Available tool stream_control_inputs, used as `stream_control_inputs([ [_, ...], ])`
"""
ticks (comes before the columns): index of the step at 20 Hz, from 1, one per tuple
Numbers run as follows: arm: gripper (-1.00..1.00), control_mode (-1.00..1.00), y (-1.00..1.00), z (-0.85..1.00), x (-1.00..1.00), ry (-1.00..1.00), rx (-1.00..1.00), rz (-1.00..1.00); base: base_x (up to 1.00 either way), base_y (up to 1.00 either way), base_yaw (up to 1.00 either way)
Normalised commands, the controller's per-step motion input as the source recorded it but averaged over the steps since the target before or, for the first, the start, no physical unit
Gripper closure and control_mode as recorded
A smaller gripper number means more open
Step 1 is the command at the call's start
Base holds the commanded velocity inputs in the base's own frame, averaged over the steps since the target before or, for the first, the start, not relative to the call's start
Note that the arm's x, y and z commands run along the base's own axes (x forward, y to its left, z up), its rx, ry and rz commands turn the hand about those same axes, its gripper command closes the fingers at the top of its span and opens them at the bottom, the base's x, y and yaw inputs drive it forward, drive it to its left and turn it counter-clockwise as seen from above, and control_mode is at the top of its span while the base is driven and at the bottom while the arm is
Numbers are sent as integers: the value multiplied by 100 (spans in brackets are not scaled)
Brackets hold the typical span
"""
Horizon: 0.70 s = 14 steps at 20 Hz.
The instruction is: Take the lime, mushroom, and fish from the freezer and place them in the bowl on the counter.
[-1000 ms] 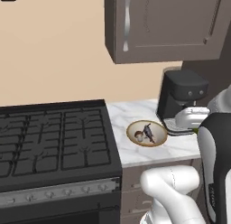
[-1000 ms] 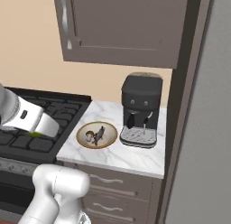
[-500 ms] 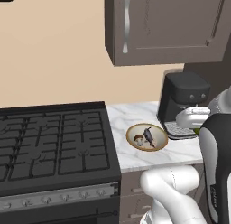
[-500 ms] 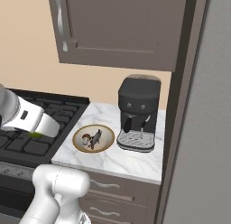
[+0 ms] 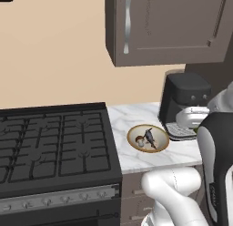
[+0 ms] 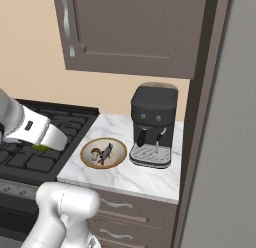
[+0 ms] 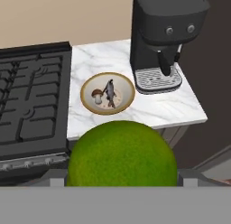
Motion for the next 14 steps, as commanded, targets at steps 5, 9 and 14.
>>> stream_control_inputs([
  [5, 100, -100, 0, -30, 86, 0, 0, -7, 0, 0, 0],
  [9, 100, -100, -8, -49, 75, 9, 1, -2, 0, 0, 0],
  [14, 100, -100, -2, -68, 75, 14, 0, -1, 0, 0, 0],
])
